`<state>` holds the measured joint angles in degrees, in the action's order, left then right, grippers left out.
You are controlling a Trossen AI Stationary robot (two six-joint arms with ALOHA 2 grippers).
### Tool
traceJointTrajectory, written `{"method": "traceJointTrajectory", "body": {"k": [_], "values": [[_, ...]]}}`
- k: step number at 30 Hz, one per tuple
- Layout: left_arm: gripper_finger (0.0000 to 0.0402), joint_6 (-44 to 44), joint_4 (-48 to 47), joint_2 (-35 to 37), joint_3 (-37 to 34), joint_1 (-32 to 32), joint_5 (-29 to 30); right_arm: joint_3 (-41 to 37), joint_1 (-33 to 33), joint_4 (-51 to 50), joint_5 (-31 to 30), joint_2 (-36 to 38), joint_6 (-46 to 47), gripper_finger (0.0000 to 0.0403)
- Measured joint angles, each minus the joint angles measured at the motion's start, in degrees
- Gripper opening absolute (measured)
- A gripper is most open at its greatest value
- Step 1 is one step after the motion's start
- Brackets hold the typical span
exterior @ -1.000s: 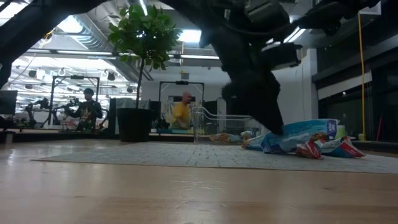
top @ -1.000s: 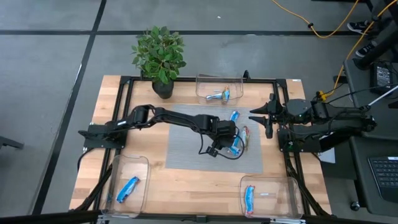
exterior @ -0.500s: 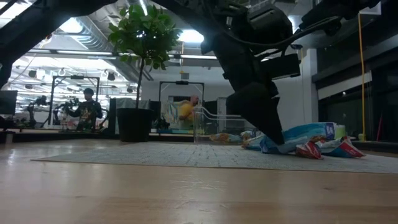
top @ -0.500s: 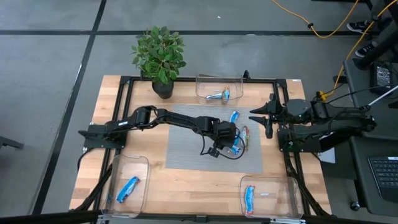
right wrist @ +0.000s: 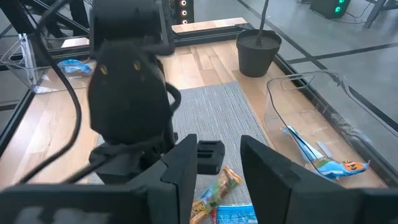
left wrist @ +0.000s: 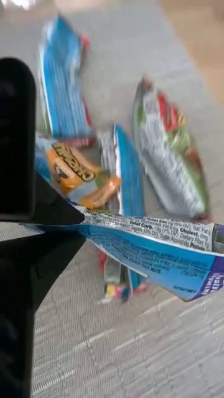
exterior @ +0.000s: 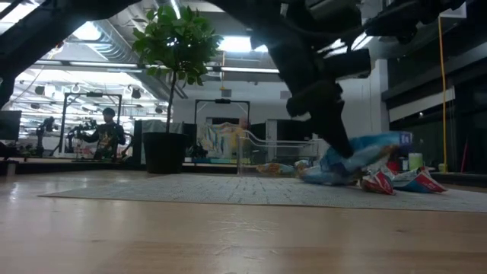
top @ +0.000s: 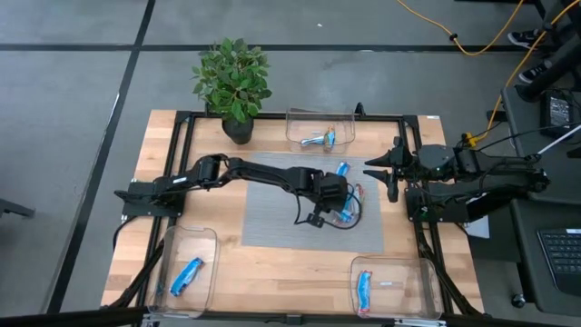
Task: Pick and place Granola Bars by type
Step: Put the blue granola bar into the bottom left transparent bin
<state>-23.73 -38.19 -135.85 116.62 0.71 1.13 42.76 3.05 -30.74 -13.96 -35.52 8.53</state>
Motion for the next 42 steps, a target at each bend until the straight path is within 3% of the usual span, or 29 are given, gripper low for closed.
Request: {"method": "traceJointTrajectory", "body": {"k": [18,35,42], "values": [[0.0009,-4.2,-18.2,0.1,18.3,-0.8,11.1,0.0,0.0,-0.7,0.0,0.0,-0.2,0.0126],[0.0005,5.4,-21.1,18.0,17.2,-0.6,9.3,0.0,0.0,-0.8,-0.2,0.0,-4.2,0.0126],[0.0008,10.3,-25.5,25.9,17.2,2.2,9.2,0.0,0.0,-0.2,-4.5,-0.1,-4.7,0.0126]]}}
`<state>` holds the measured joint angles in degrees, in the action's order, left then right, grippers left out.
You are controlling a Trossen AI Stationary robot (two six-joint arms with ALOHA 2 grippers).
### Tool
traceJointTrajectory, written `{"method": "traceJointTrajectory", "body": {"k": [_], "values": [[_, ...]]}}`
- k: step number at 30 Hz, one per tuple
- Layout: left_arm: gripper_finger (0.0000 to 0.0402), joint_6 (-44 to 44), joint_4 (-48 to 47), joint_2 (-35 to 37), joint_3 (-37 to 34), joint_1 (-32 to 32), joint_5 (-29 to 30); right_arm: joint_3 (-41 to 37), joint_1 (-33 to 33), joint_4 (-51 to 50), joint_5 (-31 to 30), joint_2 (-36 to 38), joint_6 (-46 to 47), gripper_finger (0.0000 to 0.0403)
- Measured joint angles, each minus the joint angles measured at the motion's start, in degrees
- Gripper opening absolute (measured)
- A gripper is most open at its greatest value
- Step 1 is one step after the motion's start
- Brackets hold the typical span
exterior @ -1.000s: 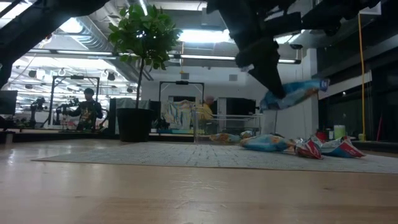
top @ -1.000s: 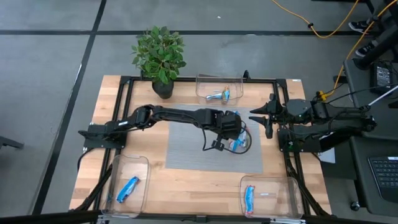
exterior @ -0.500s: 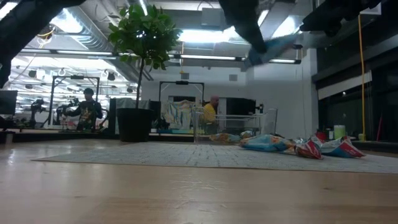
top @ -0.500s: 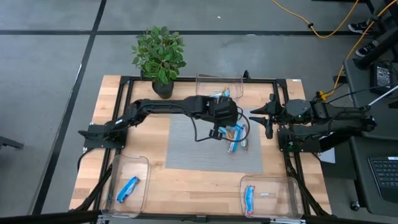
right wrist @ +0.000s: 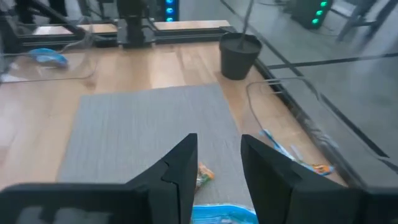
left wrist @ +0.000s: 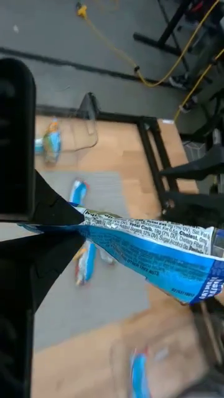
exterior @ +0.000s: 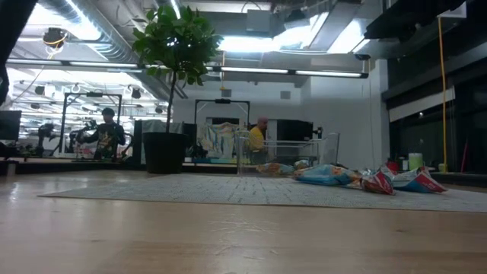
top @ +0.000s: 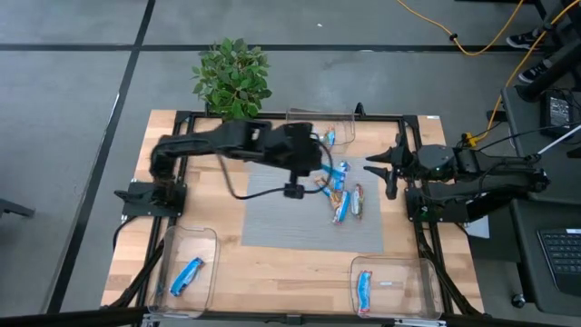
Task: Pick and place Granola Bars by type
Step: Put the blue granola bar into the bottom left transparent bin
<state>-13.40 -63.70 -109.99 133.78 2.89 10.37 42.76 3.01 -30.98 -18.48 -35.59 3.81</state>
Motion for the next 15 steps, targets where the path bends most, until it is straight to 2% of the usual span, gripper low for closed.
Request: {"method": "traceJointTrajectory", "body": {"k": [7,15], "values": [[0.0006,8.9,-7.5,5.6,0.0,5.0,-1.4,0.0,0.0,1.6,-0.5,-0.4,-1.4,0.0126],[0.0005,23.2,-19.1,8.1,0.0,12.9,-1.5,0.0,0.0,3.1,-0.5,-1.9,-2.9,0.0126]]}}
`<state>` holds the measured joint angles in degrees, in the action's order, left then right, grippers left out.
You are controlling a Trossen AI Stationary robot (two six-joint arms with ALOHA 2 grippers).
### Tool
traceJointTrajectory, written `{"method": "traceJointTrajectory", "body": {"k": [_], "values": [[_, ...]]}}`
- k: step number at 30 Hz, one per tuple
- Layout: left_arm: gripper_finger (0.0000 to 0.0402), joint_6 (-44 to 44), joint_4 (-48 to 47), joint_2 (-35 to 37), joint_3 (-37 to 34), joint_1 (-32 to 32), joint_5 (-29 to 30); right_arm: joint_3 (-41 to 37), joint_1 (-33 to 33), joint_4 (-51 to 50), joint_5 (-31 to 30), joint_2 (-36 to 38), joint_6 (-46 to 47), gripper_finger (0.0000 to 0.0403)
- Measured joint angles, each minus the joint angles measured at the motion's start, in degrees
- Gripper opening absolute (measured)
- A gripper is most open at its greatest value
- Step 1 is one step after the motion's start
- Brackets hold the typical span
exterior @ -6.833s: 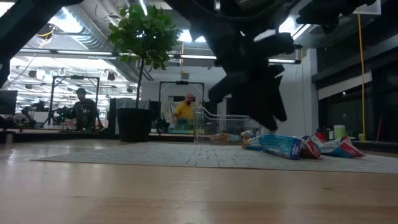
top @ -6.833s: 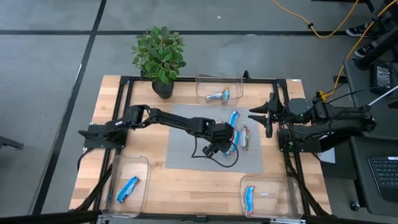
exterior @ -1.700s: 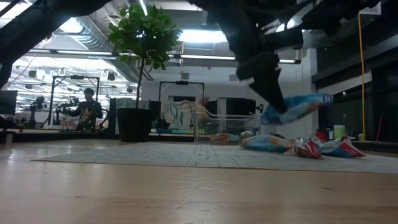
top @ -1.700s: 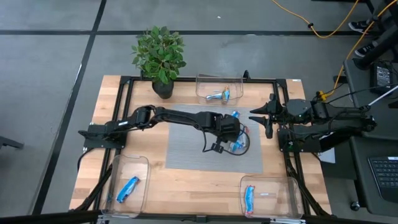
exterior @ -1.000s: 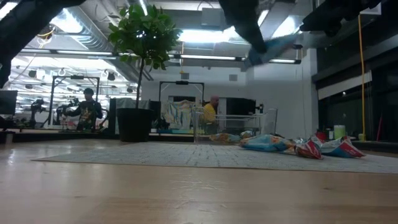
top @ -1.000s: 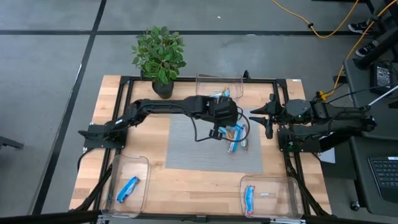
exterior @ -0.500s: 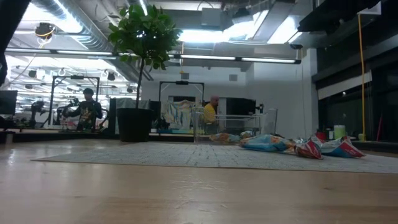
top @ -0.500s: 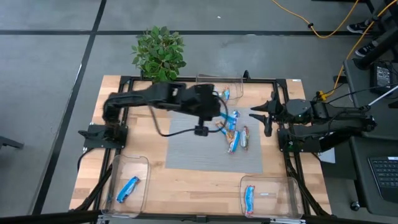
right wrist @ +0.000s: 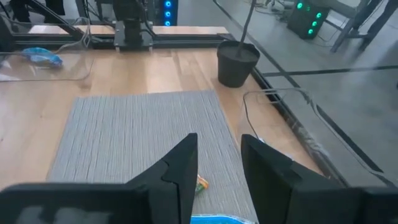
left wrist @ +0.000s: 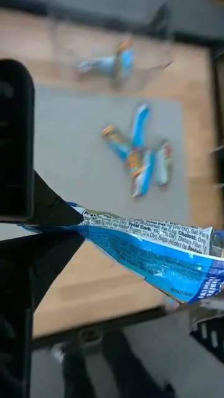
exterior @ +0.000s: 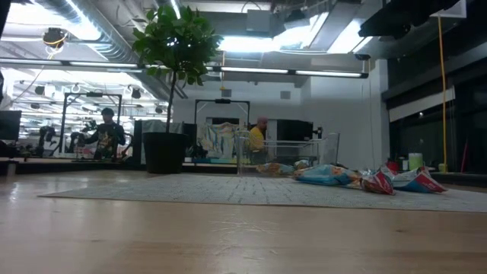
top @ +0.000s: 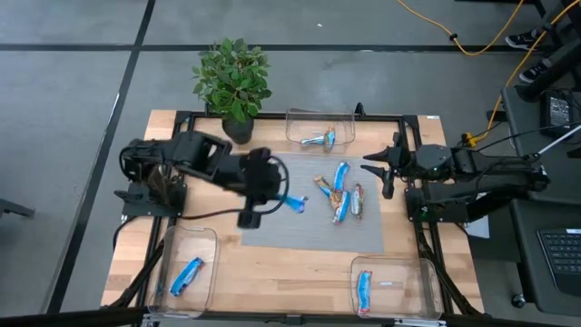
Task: Pick and place Granola Bars by type
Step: Put the blue granola bar into the bottom left transparent bin
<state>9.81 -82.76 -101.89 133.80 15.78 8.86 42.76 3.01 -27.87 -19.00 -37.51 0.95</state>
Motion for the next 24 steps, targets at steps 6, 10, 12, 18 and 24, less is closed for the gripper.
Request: {"method": "traceJointTrajectory", "body": {"k": [6,10,12,18,24], "values": [[0.0009,11.6,-7.6,0.0,0.0,6.0,0.0,0.0,0.0,0.7,0.0,-1.9,-0.3,0.0126],[0.0006,19.4,-7.4,0.0,-1.3,9.6,0.3,0.0,0.0,0.7,0.1,-3.4,0.1,0.0126],[0.0004,23.0,-7.2,0.2,-1.3,11.5,0.5,0.0,0.0,0.7,0.1,-4.0,0.1,0.0126],[0.0006,34.3,-7.3,0.1,-1.2,17.7,5.0,0.0,0.0,1.5,0.1,-6.6,-0.1,0.0126],[0.0003,46.5,-7.2,0.0,-2.8,24.4,9.9,0.0,0.0,3.7,0.4,-9.3,-1.5,0.0126]]}}
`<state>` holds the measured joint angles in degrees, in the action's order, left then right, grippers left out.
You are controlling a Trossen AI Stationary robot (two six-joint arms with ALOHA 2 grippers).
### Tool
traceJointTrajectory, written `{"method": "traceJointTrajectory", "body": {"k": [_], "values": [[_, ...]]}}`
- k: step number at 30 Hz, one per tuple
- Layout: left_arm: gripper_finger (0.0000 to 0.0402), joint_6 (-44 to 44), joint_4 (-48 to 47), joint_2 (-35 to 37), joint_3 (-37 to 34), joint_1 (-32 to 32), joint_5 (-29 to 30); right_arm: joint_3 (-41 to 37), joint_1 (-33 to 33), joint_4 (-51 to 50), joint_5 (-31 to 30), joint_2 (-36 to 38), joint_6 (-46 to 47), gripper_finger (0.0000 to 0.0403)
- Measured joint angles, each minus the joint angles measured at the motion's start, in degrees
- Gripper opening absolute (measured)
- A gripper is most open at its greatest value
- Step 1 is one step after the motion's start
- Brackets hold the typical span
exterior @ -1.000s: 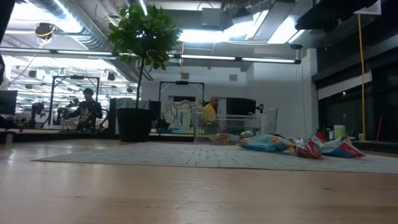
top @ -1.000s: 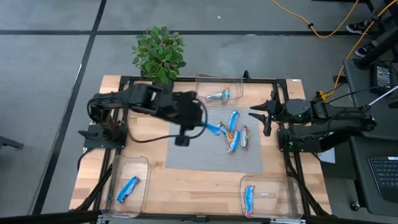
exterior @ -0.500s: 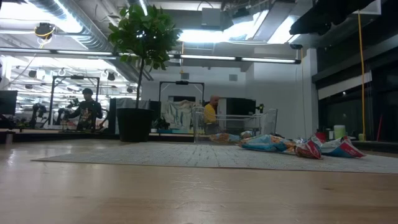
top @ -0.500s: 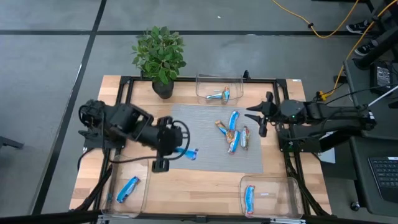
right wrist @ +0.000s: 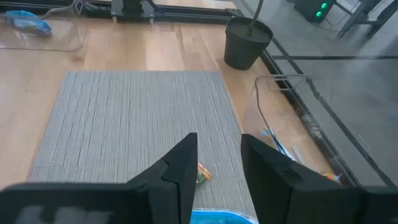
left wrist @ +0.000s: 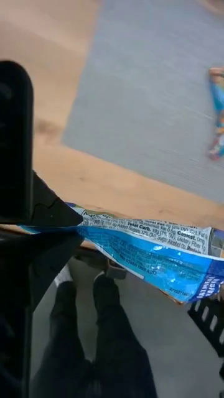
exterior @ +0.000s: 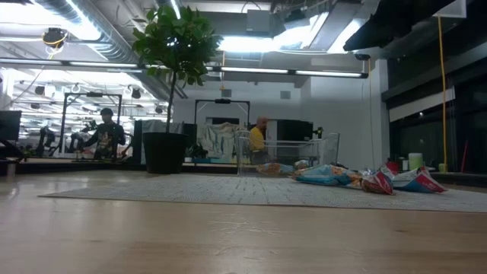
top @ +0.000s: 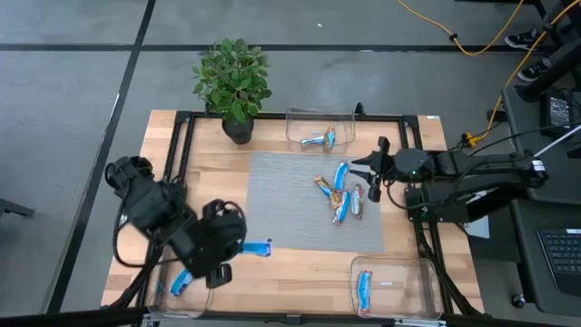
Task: Pick and place Granola Bars by type
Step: Put the blue granola bar into the bottom left transparent bin
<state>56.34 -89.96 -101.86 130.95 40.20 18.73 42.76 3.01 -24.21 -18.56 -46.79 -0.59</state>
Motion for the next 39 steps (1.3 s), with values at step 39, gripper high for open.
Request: {"method": "traceJointTrajectory", "body": {"k": [39], "values": [[0.0003,58.0,8.9,-0.1,-45.4,19.9,-25.0,0.0,-0.7,7.7,0.8,-2.3,-2.9,0.0126]]}}
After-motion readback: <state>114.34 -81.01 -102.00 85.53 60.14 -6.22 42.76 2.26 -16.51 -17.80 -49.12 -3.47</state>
